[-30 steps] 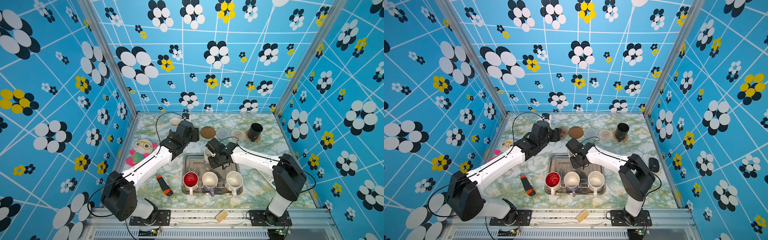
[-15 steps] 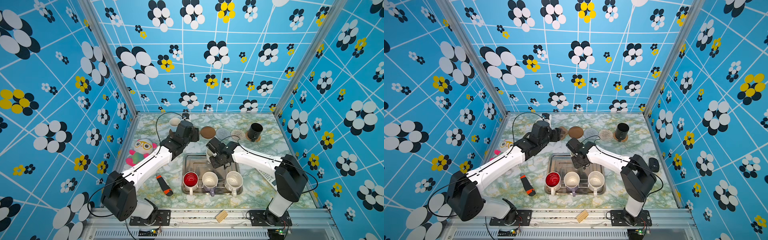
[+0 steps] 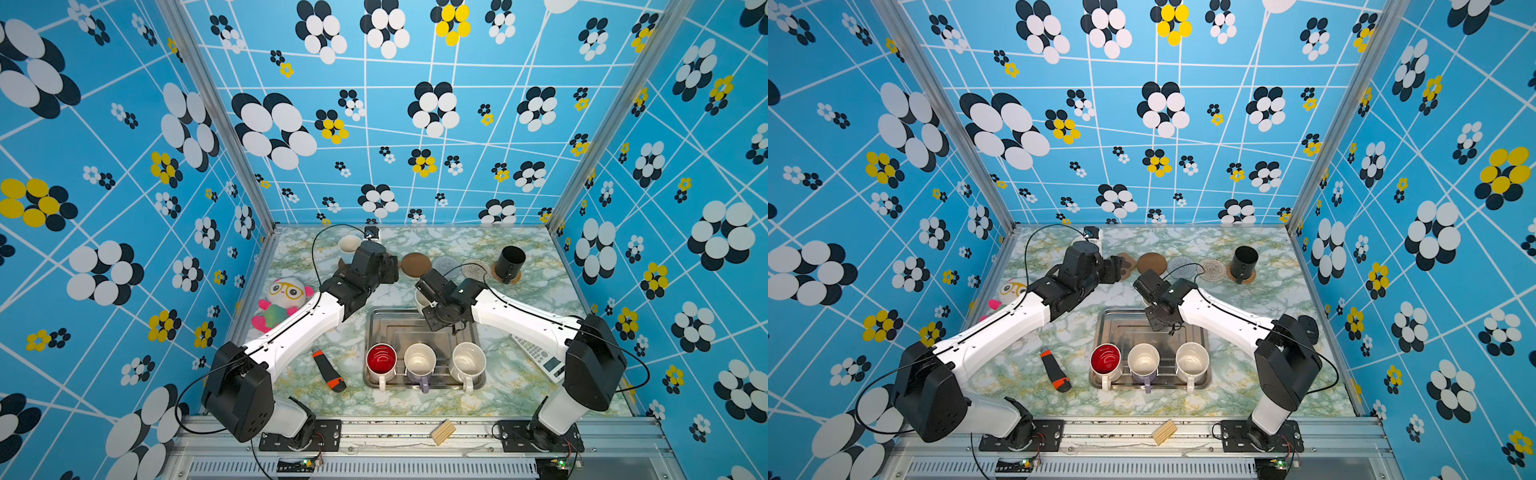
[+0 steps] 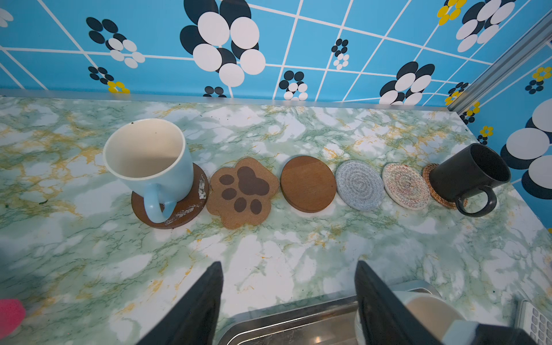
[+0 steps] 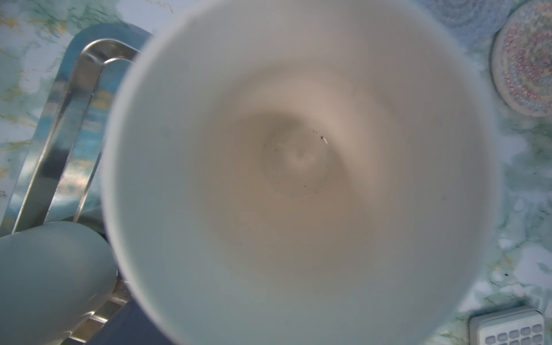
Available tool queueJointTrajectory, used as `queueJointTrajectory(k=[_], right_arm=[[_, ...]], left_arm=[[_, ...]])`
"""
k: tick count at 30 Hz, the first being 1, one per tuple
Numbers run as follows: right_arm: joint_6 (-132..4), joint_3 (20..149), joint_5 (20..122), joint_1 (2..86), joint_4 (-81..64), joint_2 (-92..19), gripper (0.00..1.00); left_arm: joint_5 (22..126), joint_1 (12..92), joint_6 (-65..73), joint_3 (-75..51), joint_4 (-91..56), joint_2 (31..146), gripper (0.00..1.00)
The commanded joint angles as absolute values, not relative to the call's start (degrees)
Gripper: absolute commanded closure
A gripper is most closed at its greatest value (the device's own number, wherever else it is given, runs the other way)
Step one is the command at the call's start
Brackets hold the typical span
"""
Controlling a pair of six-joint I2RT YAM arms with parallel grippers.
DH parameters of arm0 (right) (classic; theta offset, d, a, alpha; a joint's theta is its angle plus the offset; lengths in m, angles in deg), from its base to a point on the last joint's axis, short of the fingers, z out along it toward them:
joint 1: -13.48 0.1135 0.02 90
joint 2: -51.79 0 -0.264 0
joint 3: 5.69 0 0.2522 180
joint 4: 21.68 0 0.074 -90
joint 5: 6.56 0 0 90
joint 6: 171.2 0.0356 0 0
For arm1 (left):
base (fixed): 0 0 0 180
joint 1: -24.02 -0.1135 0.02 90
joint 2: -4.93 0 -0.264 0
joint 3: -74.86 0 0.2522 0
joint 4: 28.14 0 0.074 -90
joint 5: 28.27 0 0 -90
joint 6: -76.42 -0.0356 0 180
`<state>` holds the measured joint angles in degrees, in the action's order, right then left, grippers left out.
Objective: Place cups on coasters
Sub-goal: Pick up the cup from the tray.
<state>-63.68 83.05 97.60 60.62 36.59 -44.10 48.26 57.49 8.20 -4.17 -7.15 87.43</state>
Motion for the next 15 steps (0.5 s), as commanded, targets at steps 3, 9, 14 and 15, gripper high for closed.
queueJointTrajectory(k=[3,9,14,15], right_arm=[[-65.98,87.45,101.9,60.66,38.81,-42.15,1.0],[-67.11,88.84,101.97,60.03,38.49,-41.85,1.0],[-67.97,89.46,101.91,58.41,38.27,-41.78,1.0],[-68.18,89.41,101.75,58.02,38.07,-41.71,1.0]], left_arm=[[46.93,57.59,7.69,-3.3,-7.88,86.89,0.29],[46.35,57.33,7.66,-2.8,-7.85,86.28,0.29],[46.28,57.15,7.61,-2.44,-7.88,85.97,0.29],[46.26,57.09,7.61,-2.35,-7.87,85.88,0.29]])
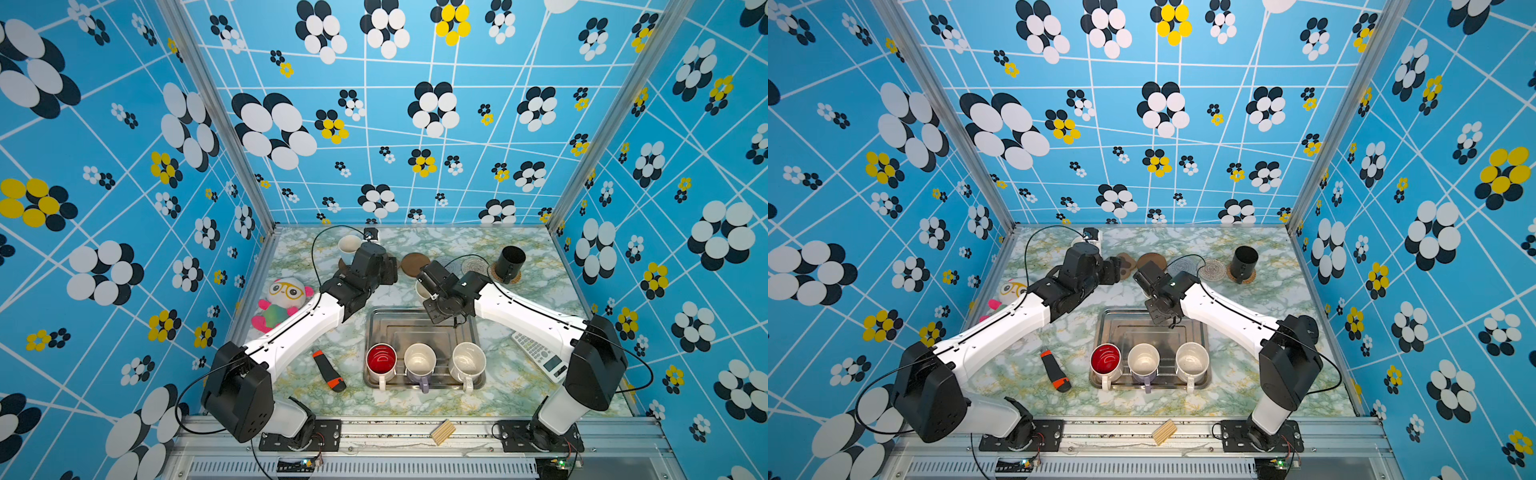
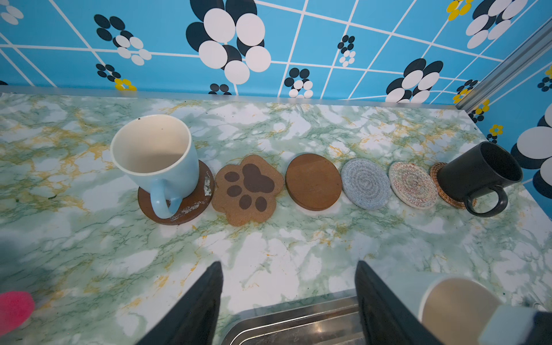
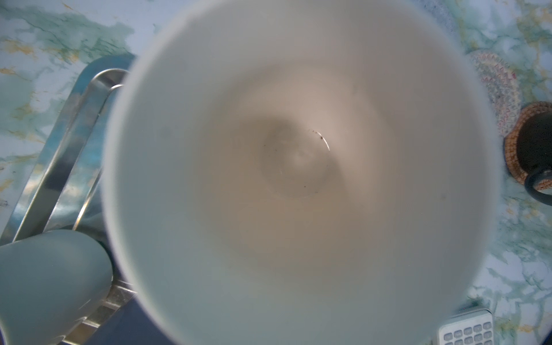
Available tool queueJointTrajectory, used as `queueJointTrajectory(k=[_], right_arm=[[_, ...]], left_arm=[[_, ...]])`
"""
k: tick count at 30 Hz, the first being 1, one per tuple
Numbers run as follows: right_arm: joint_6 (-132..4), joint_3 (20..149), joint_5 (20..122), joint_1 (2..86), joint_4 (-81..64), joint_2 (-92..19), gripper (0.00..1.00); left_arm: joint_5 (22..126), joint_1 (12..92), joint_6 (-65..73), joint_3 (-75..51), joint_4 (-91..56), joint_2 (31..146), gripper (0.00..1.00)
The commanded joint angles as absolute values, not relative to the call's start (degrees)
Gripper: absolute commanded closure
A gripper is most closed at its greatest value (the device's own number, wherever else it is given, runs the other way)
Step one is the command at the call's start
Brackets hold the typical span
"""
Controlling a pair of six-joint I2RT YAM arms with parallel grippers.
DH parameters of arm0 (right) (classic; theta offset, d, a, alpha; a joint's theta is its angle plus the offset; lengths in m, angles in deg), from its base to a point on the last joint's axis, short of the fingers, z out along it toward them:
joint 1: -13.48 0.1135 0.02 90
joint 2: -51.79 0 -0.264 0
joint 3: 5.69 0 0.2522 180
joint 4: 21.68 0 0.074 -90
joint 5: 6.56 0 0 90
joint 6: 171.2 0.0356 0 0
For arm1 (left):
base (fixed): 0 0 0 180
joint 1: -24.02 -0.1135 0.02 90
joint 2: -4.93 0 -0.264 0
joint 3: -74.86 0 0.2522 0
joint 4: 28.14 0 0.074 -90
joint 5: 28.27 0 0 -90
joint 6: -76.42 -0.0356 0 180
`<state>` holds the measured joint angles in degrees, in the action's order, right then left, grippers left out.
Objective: Place cups on coasters
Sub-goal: Pick up the cup from the tray, then place the cup on the coaster.
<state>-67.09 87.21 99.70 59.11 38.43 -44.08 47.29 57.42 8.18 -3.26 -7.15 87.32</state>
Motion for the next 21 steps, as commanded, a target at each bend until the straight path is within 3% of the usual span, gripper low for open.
queueJointTrajectory(k=[1,21], right_arm=[[-68.34,89.37,101.58,57.52,37.88,-41.72,1.0],[-69.65,94.45,98.12,41.31,37.85,-45.34,1.0]], left_arm=[[46.17,57.06,7.65,-2.27,-7.88,85.79,0.29],[47.49,54.61,8.15,-0.51,-8.41,84.33,0.27]])
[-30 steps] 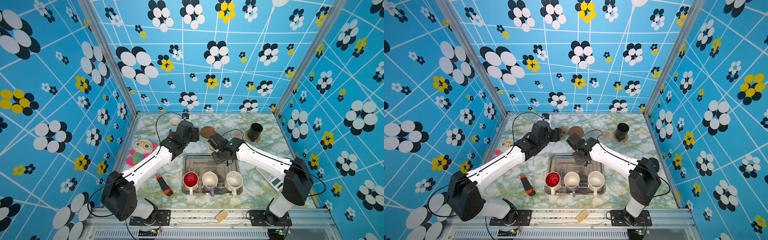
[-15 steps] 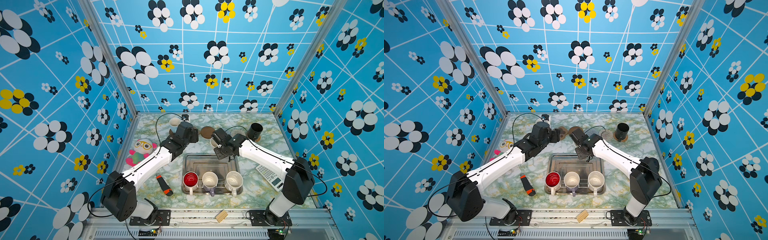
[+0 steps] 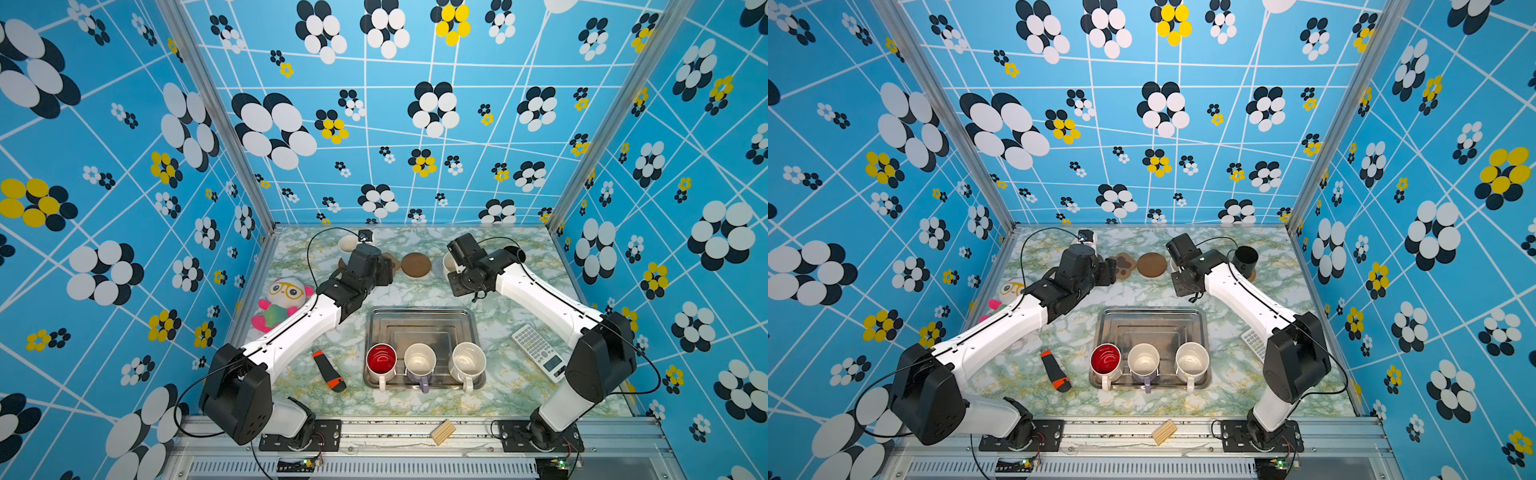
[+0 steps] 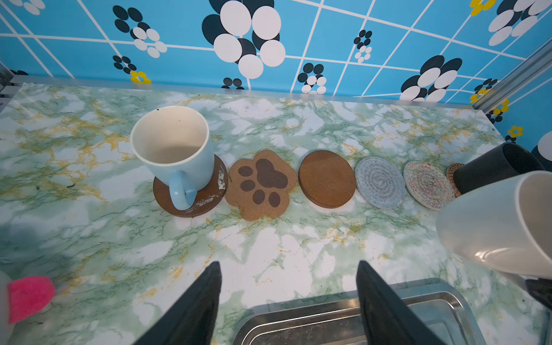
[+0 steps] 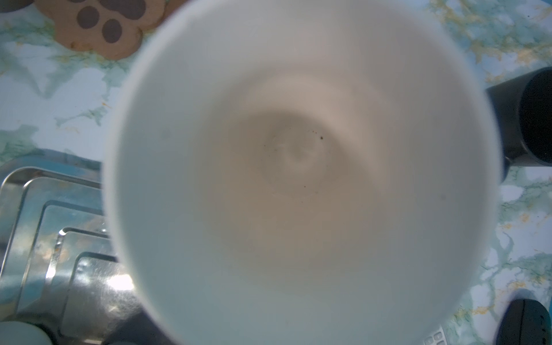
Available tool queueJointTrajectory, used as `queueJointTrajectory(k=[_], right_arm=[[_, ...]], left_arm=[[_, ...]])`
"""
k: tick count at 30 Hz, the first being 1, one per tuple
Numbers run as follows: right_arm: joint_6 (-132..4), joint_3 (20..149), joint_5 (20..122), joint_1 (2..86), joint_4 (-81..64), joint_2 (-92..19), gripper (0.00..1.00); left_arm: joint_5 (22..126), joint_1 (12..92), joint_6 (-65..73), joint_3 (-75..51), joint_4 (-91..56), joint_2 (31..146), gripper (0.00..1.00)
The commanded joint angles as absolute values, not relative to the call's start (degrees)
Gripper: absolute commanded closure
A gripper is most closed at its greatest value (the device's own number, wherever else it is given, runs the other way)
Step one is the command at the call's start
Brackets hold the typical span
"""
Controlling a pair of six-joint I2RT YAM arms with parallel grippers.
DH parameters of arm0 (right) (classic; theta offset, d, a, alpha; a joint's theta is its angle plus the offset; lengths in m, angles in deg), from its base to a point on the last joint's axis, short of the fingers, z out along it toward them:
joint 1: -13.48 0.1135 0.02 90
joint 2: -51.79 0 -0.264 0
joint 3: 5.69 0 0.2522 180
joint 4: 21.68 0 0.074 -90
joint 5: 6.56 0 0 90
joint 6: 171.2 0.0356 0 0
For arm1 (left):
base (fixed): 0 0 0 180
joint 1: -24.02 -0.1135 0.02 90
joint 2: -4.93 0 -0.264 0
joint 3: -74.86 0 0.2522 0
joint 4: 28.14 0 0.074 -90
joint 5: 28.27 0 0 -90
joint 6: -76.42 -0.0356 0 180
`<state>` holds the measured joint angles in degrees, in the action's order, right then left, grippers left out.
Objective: Place cups on coasters
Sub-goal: Place the cup on the coaster.
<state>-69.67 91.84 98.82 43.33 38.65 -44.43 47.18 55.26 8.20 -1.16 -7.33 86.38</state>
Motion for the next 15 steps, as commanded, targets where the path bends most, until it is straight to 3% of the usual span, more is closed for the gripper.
queueJointTrajectory(k=[1,15], right_arm=[[-70.01,94.99,98.4,40.59,38.03,-45.86,1.0],[-70.26,99.33,96.62,32.29,36.76,-53.39,1.0]], left_arm=[[47.49,54.52,8.13,-0.35,-8.49,84.07,0.27],[49.07,53.28,8.92,1.29,-9.89,82.89,0.27]])
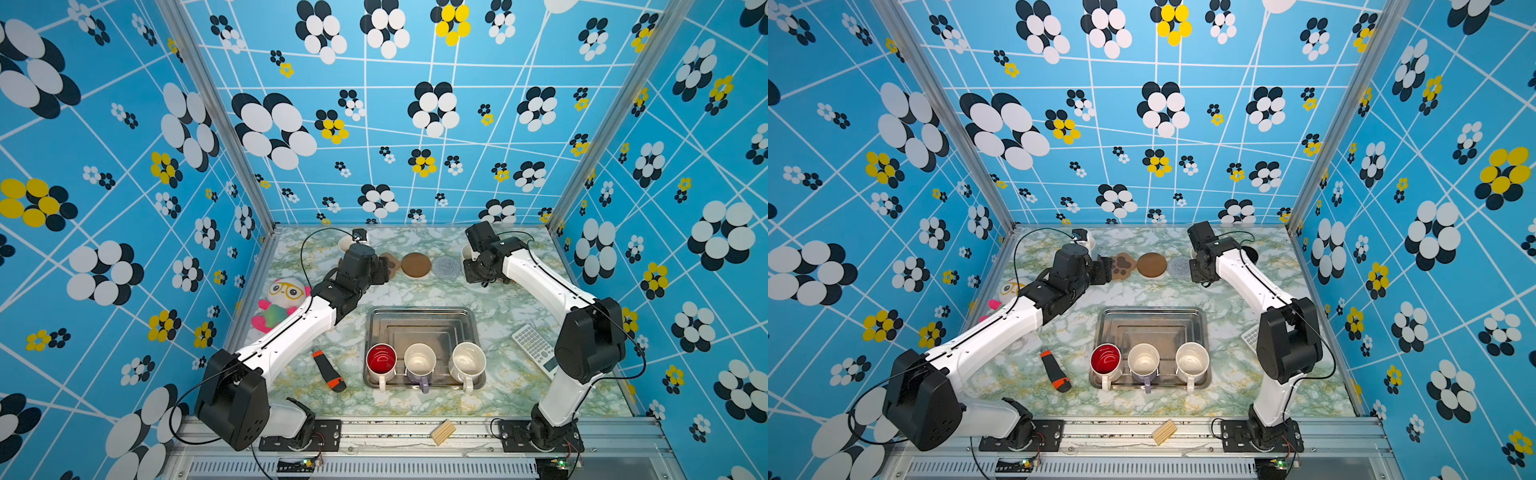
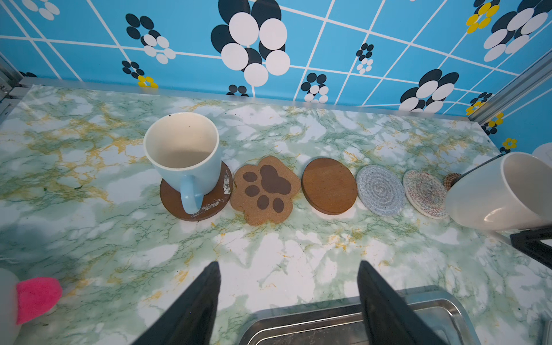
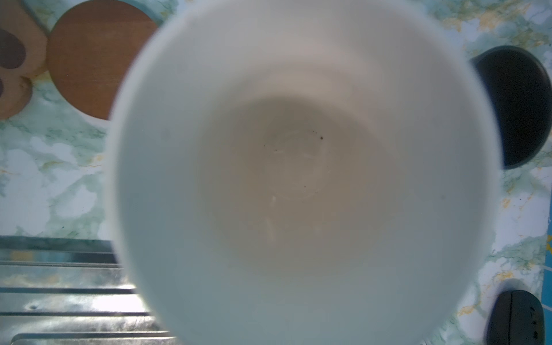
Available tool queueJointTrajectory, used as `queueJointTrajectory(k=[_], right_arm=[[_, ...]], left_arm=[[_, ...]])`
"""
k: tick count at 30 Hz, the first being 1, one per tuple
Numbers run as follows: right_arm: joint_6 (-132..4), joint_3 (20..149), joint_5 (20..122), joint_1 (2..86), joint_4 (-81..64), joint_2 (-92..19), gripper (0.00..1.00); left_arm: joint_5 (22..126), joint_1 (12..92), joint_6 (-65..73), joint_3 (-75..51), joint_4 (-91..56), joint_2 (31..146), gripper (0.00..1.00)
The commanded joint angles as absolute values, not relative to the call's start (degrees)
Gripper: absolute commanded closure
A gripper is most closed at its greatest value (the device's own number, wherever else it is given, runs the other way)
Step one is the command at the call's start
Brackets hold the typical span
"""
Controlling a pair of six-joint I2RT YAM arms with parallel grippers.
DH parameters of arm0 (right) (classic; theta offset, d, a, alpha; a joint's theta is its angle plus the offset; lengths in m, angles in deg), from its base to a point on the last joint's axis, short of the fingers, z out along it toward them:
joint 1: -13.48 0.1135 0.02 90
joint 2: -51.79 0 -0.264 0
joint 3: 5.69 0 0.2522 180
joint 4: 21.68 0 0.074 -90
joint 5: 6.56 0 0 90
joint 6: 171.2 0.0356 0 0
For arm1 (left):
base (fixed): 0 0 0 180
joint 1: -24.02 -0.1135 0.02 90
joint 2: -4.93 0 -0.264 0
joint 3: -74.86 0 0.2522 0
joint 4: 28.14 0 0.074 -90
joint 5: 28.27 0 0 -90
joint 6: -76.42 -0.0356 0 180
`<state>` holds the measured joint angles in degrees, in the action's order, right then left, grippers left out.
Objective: Place cups on coasters
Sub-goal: Place the cup on the coaster.
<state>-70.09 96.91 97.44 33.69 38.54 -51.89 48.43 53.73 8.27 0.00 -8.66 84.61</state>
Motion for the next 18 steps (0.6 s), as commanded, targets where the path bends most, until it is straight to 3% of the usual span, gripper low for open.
queueJointTrajectory(k=[1,18], right_arm=[[-70.06,99.25,96.22,31.8,36.34,-53.77,1.0],[-68.19,100.27,93.82,27.3,32.08,-58.67,1.0]], left_arm=[[49.14,53.28,9.01,1.34,-9.98,82.81,0.27],[49.69,52.76,9.24,2.04,-10.33,82.23,0.26]])
